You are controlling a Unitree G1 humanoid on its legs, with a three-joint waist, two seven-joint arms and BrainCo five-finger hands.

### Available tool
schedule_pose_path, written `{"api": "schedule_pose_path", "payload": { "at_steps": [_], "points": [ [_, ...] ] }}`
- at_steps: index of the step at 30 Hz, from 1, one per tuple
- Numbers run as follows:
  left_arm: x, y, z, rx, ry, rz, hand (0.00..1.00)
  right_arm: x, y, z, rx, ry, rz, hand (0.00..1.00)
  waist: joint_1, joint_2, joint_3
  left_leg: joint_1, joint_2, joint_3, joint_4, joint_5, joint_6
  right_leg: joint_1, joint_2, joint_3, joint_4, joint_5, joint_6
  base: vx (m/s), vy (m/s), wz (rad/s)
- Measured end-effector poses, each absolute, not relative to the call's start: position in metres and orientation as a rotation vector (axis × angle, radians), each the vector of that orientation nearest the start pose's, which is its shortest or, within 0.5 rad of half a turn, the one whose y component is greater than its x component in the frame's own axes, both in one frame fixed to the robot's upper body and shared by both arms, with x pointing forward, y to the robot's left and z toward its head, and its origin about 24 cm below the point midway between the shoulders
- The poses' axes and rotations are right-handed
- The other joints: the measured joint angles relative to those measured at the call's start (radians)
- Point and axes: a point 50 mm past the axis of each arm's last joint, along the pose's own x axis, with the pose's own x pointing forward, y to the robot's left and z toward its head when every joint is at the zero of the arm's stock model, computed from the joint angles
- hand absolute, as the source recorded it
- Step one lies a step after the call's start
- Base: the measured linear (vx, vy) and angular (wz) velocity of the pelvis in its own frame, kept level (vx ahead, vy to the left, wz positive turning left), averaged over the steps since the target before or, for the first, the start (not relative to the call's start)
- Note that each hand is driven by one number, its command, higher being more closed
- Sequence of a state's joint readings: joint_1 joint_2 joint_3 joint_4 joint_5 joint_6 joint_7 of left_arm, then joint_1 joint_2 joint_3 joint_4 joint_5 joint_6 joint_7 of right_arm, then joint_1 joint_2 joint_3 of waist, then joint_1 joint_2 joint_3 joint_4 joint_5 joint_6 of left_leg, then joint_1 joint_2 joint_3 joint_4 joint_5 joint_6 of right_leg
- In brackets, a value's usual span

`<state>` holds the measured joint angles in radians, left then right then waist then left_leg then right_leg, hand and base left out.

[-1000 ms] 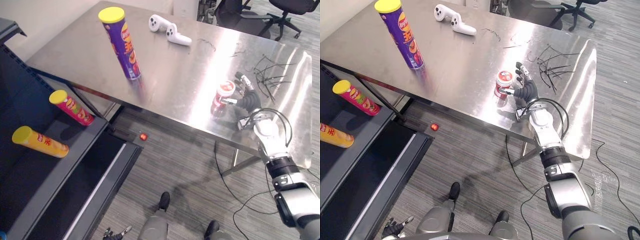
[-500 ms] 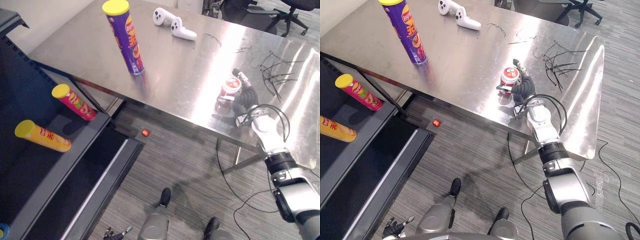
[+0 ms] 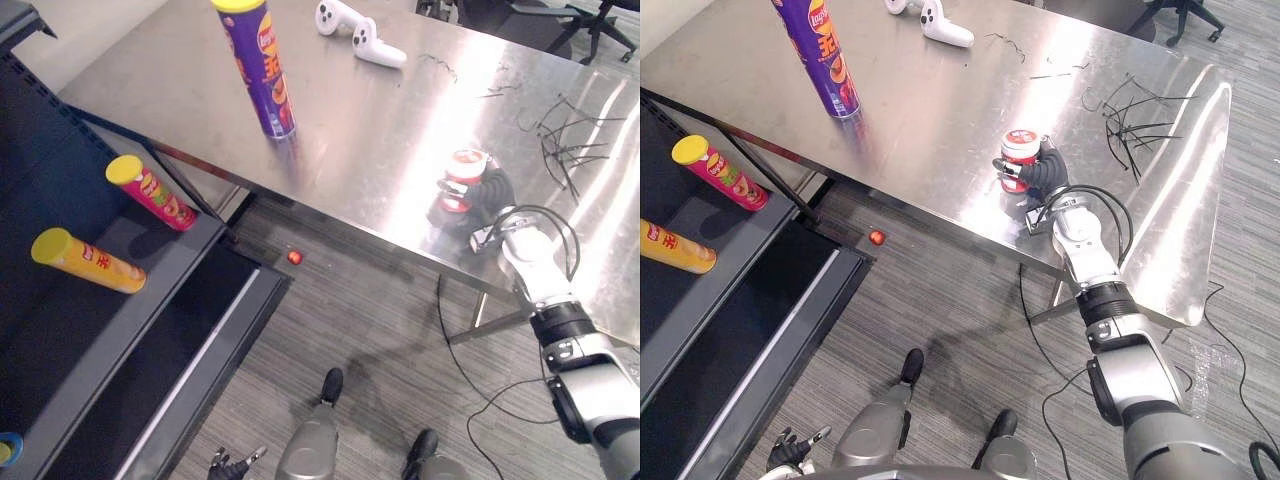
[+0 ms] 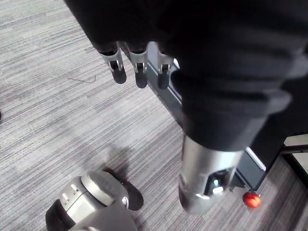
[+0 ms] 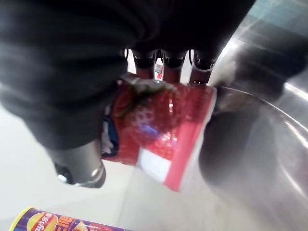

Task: Put the gum and the chips on the shelf.

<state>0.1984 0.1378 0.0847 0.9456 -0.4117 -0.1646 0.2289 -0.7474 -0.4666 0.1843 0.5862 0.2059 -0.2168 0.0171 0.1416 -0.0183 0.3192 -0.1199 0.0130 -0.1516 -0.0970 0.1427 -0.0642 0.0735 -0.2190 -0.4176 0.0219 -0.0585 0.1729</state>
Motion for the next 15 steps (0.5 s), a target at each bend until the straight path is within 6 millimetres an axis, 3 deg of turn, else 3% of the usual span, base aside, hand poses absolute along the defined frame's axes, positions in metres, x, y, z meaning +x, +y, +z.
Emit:
{"api": "schedule_pose_path", "payload": {
  "at_steps": [7, 13, 15],
  "points": [
    [0.074, 0.235, -0.149, -0.146, 0.943, 0.644, 0.0, 0.374, -0.187, 0.168, -0.333, -0.342, 0.119, 1.0, -0.001, -0.002, -0.001, 0.002, 0.003, 0.001, 0.0, 0.002, -0.001, -0.001, 0.001, 0.003, 0.011, -0.002, -0.003, 0.0, 0.0, 0.0],
    [0.074, 0.235, -0.148, -0.144, 0.941, 0.644, 0.0, 0.355, -0.177, 0.168, -0.322, -0.415, 0.16, 1.0, -0.004, -0.013, -0.006, 0.01, 0.01, 0.007, 0.0, 0.003, -0.002, 0.001, 0.003, 0.017, 0.015, -0.002, -0.004, 0.0, 0.0, -0.03],
    [0.073, 0.237, -0.148, -0.147, 0.94, 0.658, 0.0, 0.344, -0.172, 0.173, -0.304, -0.469, 0.182, 1.0, -0.007, -0.029, -0.018, 0.022, 0.015, 0.025, 0.0, 0.002, -0.003, 0.001, 0.004, 0.034, 0.017, -0.002, -0.004, -0.02, -0.006, -0.17]
  ]
}}
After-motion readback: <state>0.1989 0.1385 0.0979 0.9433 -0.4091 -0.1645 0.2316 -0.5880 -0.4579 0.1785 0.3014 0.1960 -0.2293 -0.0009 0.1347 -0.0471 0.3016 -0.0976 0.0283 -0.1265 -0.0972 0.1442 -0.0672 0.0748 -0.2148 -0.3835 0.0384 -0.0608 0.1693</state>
